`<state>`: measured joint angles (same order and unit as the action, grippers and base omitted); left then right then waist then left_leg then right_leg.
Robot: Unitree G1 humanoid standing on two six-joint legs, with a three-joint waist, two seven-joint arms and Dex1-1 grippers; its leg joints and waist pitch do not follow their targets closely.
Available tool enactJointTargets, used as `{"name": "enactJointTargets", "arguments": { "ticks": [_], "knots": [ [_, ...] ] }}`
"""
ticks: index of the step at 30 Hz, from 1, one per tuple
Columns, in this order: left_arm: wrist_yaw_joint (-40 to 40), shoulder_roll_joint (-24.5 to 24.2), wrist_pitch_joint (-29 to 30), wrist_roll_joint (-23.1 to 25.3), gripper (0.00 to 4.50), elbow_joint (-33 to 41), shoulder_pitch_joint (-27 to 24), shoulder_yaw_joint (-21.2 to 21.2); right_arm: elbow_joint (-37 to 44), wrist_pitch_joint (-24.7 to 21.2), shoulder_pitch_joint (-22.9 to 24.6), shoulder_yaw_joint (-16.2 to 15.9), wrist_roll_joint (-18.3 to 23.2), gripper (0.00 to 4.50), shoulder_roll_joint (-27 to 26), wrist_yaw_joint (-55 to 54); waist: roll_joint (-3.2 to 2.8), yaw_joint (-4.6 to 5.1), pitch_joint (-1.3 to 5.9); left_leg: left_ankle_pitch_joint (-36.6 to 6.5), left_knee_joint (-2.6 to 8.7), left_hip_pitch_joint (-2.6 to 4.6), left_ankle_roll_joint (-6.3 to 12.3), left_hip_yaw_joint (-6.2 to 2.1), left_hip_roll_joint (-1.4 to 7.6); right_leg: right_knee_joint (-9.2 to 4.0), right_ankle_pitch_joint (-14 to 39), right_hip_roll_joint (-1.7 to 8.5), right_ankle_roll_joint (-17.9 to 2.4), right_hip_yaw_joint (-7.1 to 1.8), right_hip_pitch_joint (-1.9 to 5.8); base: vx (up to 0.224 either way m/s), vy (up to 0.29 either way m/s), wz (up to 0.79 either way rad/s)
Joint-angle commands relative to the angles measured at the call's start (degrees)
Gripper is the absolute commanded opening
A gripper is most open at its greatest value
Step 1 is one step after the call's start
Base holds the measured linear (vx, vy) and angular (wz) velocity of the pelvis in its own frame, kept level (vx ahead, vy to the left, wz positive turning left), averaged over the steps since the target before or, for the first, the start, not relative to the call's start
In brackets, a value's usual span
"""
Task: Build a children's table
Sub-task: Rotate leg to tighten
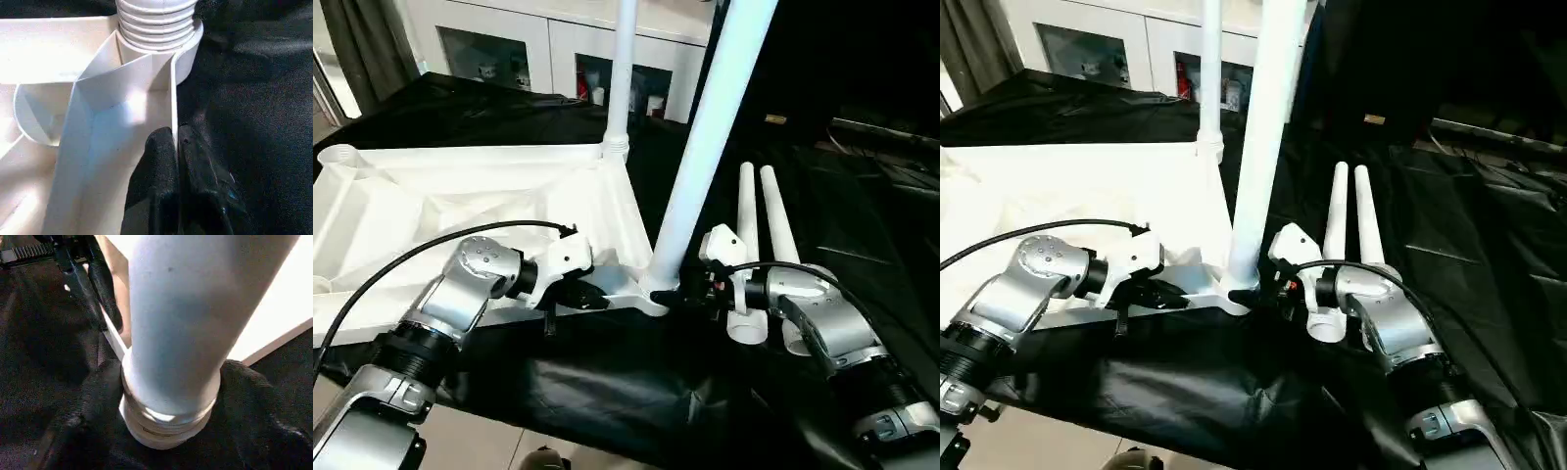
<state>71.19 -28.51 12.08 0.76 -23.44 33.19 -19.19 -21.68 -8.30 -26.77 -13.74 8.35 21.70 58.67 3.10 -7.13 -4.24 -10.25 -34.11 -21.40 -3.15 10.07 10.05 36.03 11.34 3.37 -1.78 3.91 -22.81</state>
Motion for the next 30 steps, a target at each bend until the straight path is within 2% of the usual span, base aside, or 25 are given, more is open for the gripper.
{"name": "enactJointTargets", "arguments": {
  "ticks": [1,6,9,15,16,17,18,19,20,21,23,24,30],
  "knots": [
    [0.4,0.7,-1.6,-0.5,0.00,1.3,1.6,-0.5,-1.1,-0.1,-0.2,-0.3,-0.8,2.76,-0.1,-0.1,-0.81,0.08,4.24,-9.5,4.02,1.08,1.09,-1.20,3.60,-4.22,7.4,5.76,-12.5,-3.43,2.99,0.000,0.000,0.00],
    [0.0,0.8,-1.3,-0.5,0.00,1.3,1.4,-0.1,-1.7,-0.7,-0.1,0.3,-0.6,2.73,-1.1,-1.5,-0.82,0.20,4.13,-10.1,4.10,1.06,0.86,-1.24,3.57,-4.37,8.7,5.74,-12.2,-3.42,2.95,0.000,0.000,0.00],
    [-2.2,1.6,0.0,-0.4,0.00,0.8,1.5,0.7,-2.9,-1.6,-0.1,1.6,0.0,2.73,-3.2,-4.9,-0.88,0.43,4.09,-10.8,4.18,1.10,0.26,-1.30,3.60,-4.49,10.2,5.82,-12.1,-3.42,2.86,0.000,0.000,0.00],
    [-12.9,6.5,5.0,1.8,0.00,-1.4,2.8,2.2,-12.3,-2.2,-3.2,6.2,-1.6,2.72,-11.8,-23.8,-1.11,1.45,3.98,-12.9,4.50,1.12,-1.97,-1.57,3.49,-4.72,13.9,5.86,-11.4,-3.38,2.75,0.000,0.000,0.00],
    [-15.4,8.2,6.5,2.4,0.00,-1.0,2.6,1.9,-15.7,-2.7,-4.8,8.2,-1.6,2.72,-14.5,-30.9,-1.26,1.81,3.93,-13.3,4.57,1.06,-2.34,-1.63,3.53,-4.73,14.2,5.97,-11.6,-3.44,2.68,0.000,0.000,0.00],
    [-16.1,9.0,7.1,2.5,0.00,-0.7,2.4,1.7,-17.1,-2.9,-5.5,8.9,-1.5,2.72,-15.5,-33.2,-1.19,1.98,3.87,-13.7,4.61,1.08,-2.45,-1.69,3.49,-4.92,14.9,5.93,-11.4,-3.42,2.68,0.000,0.000,0.00],
    [-17.5,10.5,8.4,2.6,0.00,-0.1,2.0,1.4,-19.7,-3.4,-6.9,10.3,-1.3,2.72,-17.2,-37.5,-1.38,2.18,3.93,-13.4,4.63,0.76,-2.60,-1.76,3.40,-4.83,14.9,6.02,-11.0,-3.42,3.01,0.000,0.000,0.00],
    [-18.7,11.7,9.4,2.6,0.00,0.2,1.8,1.2,-21.1,-3.3,-7.7,10.7,-1.4,2.72,-18.2,-39.7,-1.37,2.28,3.96,-13.3,4.72,0.77,-2.73,-1.86,3.38,-4.87,14.8,5.86,-10.7,-3.32,3.01,0.000,0.000,0.00],
    [-19.6,12.5,9.9,2.7,0.00,0.3,1.7,1.1,-22.0,-3.1,-8.2,11.0,-1.6,2.72,-18.9,-41.1,-1.52,2.35,3.98,-13.6,4.65,0.94,-2.79,-1.79,3.41,-4.83,14.5,5.83,-10.8,-3.39,2.83,0.000,0.000,0.00],
    [-21.0,14.3,10.8,2.7,0.00,0.5,1.4,0.6,-23.3,-2.8,-9.2,11.1,-1.8,2.72,-20.1,-43.1,-1.32,2.37,3.92,-14.3,4.57,1.23,-2.65,-1.65,3.36,-5.05,14.4,5.76,-10.8,-3.45,2.60,0.000,0.000,0.00],
    [-23.1,17.2,12.1,3.1,0.00,0.6,1.1,-0.1,-25.8,-2.3,-11.1,11.6,-2.0,2.72,-22.5,-46.2,-1.42,2.40,3.94,-14.2,4.53,1.24,-2.34,-1.56,3.36,-4.98,13.6,5.72,-11.0,-3.57,2.58,0.000,0.000,0.00],
    [-24.8,19.1,12.5,3.8,0.00,0.1,1.1,-0.8,-27.2,-2.0,-12.3,11.7,-2.1,2.72,-24.1,-47.3,-1.22,2.48,3.91,-14.7,4.60,1.36,-2.27,-1.63,3.46,-5.02,14.0,5.73,-11.1,-3.51,2.47,0.000,0.000,0.00],
    [-27.5,20.7,12.3,4.7,0.00,-1.5,1.9,-0.4,-28.7,-0.7,-13.5,11.1,-2.9,2.72,-25.0,-46.7,-0.92,2.27,3.97,-16.3,4.72,1.43,-2.10,-1.62,3.41,-5.31,16.2,5.75,-9.4,-3.51,2.33,0.000,0.000,0.00]
  ]
}}
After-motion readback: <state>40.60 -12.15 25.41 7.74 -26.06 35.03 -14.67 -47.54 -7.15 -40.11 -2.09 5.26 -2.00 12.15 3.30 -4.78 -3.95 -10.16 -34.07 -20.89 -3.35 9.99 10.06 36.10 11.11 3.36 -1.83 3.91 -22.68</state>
